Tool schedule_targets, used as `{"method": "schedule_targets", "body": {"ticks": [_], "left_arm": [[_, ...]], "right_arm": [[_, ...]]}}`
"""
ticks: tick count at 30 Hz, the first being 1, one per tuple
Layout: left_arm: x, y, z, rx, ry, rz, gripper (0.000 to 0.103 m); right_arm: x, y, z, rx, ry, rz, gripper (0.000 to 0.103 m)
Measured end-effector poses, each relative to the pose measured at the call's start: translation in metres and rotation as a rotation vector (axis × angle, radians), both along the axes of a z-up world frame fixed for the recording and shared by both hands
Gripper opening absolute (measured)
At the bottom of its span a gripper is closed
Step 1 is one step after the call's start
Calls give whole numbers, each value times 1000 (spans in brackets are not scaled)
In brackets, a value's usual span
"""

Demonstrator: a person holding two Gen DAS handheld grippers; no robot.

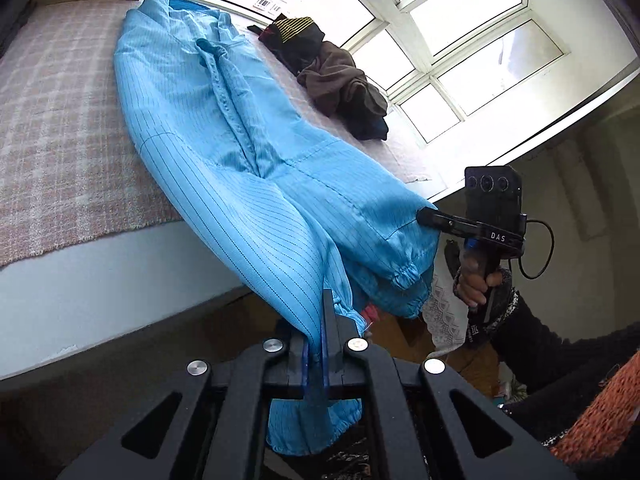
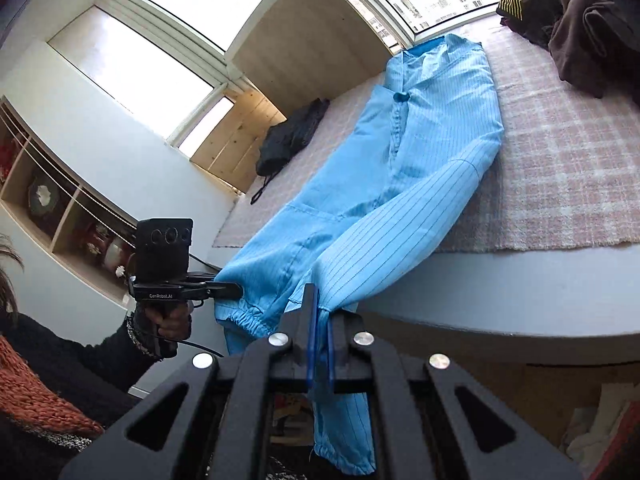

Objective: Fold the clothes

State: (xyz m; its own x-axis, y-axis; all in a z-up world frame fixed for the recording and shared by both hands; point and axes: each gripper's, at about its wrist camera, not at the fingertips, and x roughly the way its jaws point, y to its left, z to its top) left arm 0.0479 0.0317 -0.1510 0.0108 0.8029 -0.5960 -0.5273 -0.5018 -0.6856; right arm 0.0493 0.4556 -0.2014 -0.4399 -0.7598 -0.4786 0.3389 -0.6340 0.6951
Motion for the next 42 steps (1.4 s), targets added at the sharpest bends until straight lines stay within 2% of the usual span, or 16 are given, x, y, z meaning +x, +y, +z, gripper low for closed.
{"method": "schedule_targets", "body": {"ticks": [5, 8, 10, 14, 17, 20, 21, 24, 25, 28, 31, 34, 36, 38, 40, 42], "left_arm": [[-43, 7, 48, 105, 3, 32, 3], [-89, 14, 59, 140, -22, 84, 3], [-124, 23, 58, 125, -35, 125, 3], [-199, 42, 43, 50, -55, 184, 3], [-260, 51, 8, -46, -139, 243, 5], [-314, 58, -43, -219, -277, 313, 6], [-324, 57, -54, -247, -317, 320, 8], [-338, 49, -53, -227, -320, 323, 12], [-339, 46, -49, -227, -311, 316, 19], [-338, 46, -39, -226, -286, 258, 22], [-337, 58, -47, -261, -277, 177, 30], [-338, 64, -56, -335, -281, 171, 31], [-337, 59, -49, -295, -278, 156, 31], [-334, 53, -37, -269, -255, 128, 37], [-330, 49, -27, -268, -221, 97, 46], [-328, 44, -23, -251, -209, 79, 47]], "right_arm": [[-47, 4, 39, -104, 32, -52, 4], [-87, 8, 55, -155, 27, -91, 4], [-123, 13, 53, -154, -6, -114, 4], [-206, 22, 30, -126, -120, -168, 4], [-266, 26, -7, -29, -282, -214, 5], [-311, 30, -48, 50, -468, -222, 7], [-319, 34, -56, 45, -502, -232, 7], [-328, 54, -62, 8, -572, -270, 10], [-328, 61, -63, -20, -584, -270, 14], [-327, 70, -65, -76, -617, -233, 36], [-325, 61, -61, -11, -609, -186, 36], [-314, 55, -47, 18, -582, -177, 36], [-301, 53, -31, 49, -537, -161, 36], [-286, 49, -14, 81, -476, -122, 36], [-270, 35, -3, 92, -428, -41, 36], [-264, 10, -3, 137, -418, 25, 36]]}}
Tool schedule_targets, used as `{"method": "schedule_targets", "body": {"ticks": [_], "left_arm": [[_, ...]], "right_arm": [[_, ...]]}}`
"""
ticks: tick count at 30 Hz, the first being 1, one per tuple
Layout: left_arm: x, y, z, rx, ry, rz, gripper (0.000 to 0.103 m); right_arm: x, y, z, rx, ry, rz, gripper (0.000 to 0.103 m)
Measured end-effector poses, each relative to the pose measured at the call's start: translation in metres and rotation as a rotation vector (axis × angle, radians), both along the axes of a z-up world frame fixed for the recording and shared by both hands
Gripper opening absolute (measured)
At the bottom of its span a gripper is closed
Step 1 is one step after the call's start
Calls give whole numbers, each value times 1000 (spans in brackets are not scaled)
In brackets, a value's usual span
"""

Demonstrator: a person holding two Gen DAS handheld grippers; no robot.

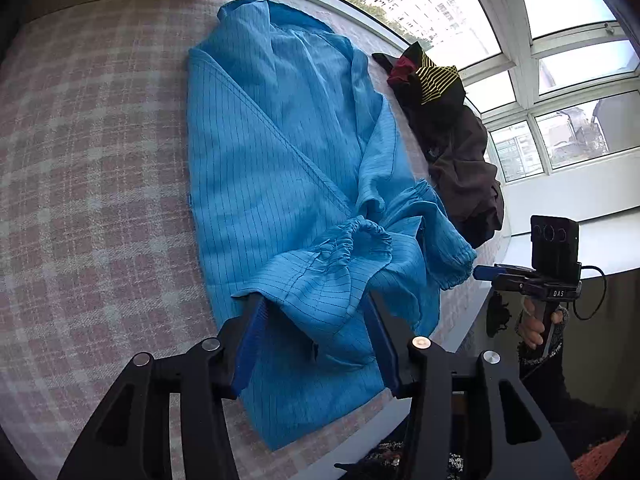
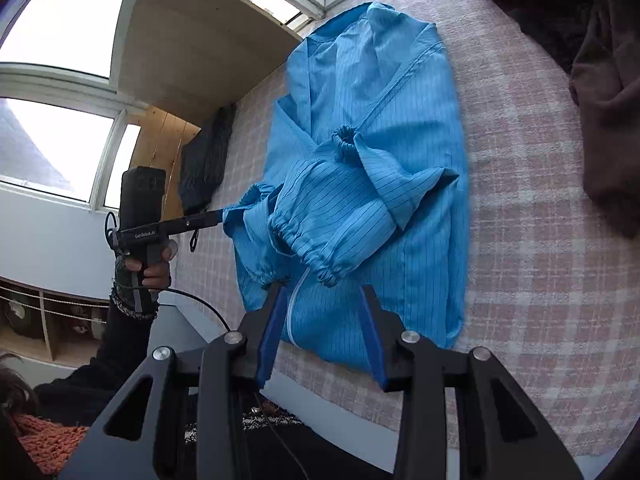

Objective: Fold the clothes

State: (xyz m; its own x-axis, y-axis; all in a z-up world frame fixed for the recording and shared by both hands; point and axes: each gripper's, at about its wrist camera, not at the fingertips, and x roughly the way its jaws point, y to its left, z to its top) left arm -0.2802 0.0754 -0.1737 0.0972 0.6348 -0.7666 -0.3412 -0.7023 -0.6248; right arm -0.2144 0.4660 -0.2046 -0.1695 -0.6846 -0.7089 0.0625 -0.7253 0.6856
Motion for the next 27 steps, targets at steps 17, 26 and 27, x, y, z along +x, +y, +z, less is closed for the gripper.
{"method": "schedule_targets", "body": {"ticks": [17, 26, 27], "left_arm": [[22, 0, 14, -32, 140, -193, 47], [-54, 39, -10, -89, 226, -148, 46], [-62, 36, -10, -79, 220, -119, 46]], "right_arm": [[-107, -110, -16, 116, 132, 69, 36], [-85, -15, 8, 353, 187, -46, 40], [-82, -6, -1, 377, 164, -62, 40]]}}
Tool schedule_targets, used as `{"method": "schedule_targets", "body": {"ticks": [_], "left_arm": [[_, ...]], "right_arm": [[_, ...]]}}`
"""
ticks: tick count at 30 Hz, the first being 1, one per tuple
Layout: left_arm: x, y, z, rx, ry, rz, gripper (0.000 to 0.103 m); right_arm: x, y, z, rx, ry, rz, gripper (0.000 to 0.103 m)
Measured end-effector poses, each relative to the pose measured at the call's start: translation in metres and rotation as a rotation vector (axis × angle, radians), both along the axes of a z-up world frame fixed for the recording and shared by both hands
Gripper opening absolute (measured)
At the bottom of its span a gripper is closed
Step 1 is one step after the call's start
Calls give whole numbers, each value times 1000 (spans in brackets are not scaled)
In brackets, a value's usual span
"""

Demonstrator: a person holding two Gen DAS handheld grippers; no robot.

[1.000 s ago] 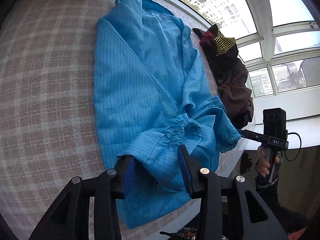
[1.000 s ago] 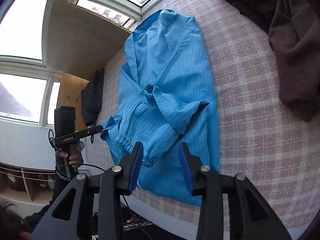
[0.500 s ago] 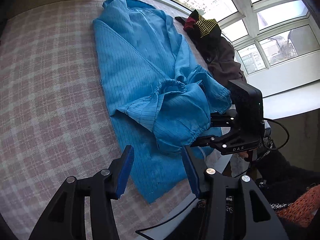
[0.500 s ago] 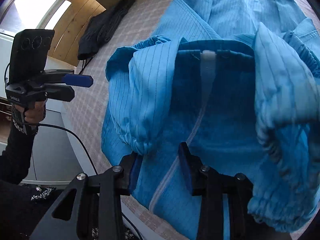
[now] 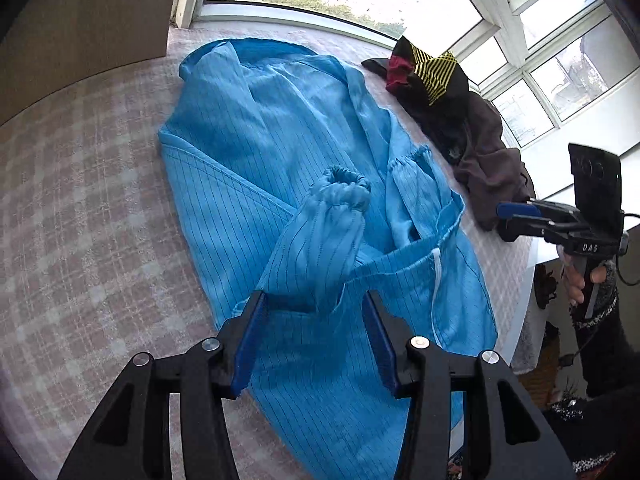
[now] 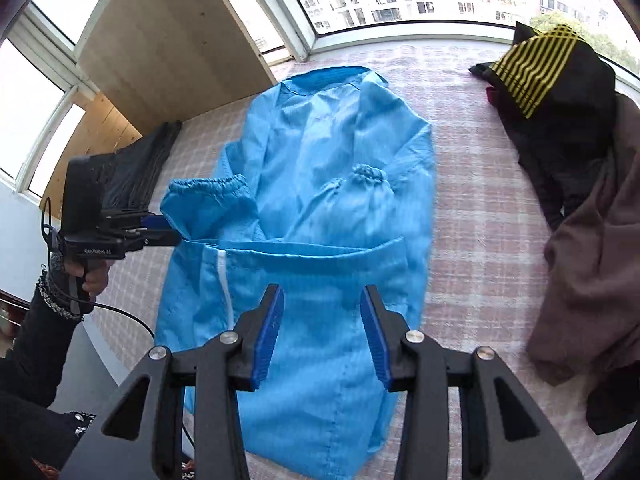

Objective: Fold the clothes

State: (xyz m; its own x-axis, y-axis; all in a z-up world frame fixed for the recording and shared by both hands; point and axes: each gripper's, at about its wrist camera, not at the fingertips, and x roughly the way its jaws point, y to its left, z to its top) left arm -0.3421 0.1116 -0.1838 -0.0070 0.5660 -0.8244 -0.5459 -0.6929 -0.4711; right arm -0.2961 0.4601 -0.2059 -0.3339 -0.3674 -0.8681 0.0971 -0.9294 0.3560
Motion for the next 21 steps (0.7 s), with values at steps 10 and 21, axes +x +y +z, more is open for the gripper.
{"method": "schedule_targets", "body": {"ticks": [10, 21], "left_arm": [[15, -37, -5, -20, 7, 16, 48], [15, -26, -34, -79, -2, 65, 18]], "right_arm": [[-18, -18, -38, 195, 39, 69, 41], [-36, -5, -62, 192, -49, 62, 8]]}}
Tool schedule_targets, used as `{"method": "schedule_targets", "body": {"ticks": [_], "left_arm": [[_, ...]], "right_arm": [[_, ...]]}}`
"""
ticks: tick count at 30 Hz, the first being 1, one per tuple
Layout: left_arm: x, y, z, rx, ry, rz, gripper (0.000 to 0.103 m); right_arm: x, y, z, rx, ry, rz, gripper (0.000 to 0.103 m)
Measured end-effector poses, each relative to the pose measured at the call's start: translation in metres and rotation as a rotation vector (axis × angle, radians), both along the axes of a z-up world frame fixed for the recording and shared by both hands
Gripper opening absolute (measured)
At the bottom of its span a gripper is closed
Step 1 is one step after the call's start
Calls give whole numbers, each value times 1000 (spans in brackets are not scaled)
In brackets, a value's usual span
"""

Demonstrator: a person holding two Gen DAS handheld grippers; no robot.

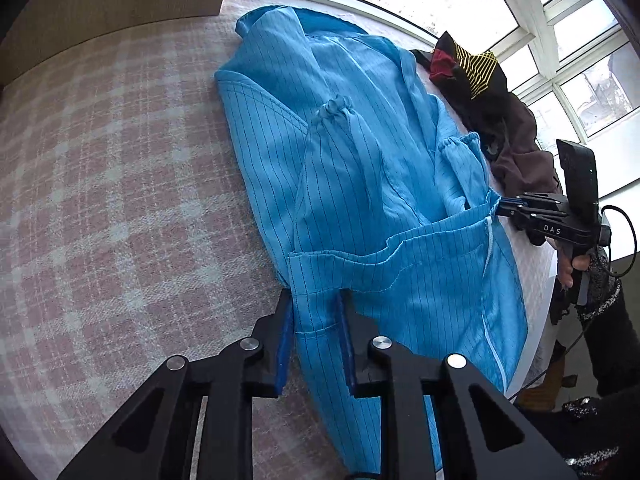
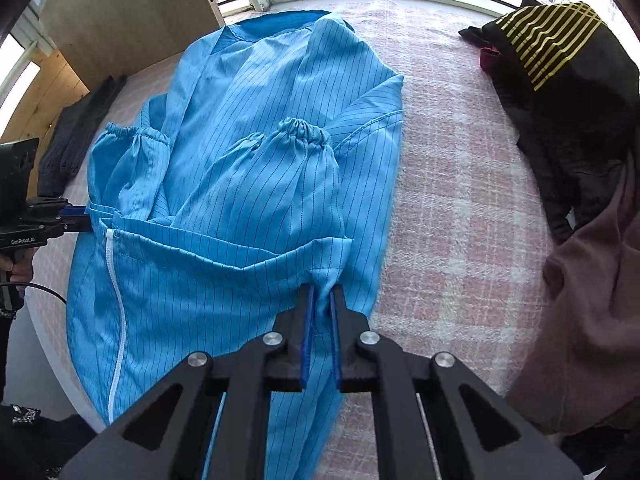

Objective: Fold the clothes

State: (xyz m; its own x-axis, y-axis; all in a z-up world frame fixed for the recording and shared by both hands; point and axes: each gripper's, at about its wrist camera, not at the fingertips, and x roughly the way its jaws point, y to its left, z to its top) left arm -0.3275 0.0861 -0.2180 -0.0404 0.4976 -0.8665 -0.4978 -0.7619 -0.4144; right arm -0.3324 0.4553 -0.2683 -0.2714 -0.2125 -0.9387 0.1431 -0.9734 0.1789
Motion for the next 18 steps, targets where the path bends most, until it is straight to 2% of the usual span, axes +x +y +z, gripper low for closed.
{"method": "schedule_targets", "body": {"ticks": [2, 3, 5, 8, 9, 10, 12, 14, 15, 16, 18], "left_arm": [[0, -8, -2, -70, 40, 44, 17], [-1, -12, -7, -85, 26, 53, 16], [0, -20, -6, -40, -5, 63, 15], [10, -25, 20, 6, 66, 85, 15], [16, -22, 31, 24, 98, 77, 18], [23, -15, 41, 53, 125, 51, 24], [31, 7, 46, 118, 118, -30, 28], [36, 28, 43, 165, 95, -93, 30], [33, 38, 33, 137, 85, -96, 32], [31, 48, 23, 105, 76, -99, 31], [28, 51, 1, 9, 74, -100, 26]], "right_arm": [[-1, 5, -1, 18, 0, -23, 8], [-2, 7, -1, 23, 1, -33, 8], [2, 5, 10, 29, 27, -47, 8], [12, 0, 36, 35, 104, -51, 13], [17, -4, 46, 29, 138, -46, 15], [22, -8, 55, 18, 168, -38, 18], [24, -25, 60, -65, 174, 27, 22], [21, -53, 48, -66, 147, 100, 23], [19, -65, 40, -57, 130, 132, 23], [17, -71, 25, -4, 95, 143, 23], [13, -82, -3, 90, 26, 161, 23]]}}
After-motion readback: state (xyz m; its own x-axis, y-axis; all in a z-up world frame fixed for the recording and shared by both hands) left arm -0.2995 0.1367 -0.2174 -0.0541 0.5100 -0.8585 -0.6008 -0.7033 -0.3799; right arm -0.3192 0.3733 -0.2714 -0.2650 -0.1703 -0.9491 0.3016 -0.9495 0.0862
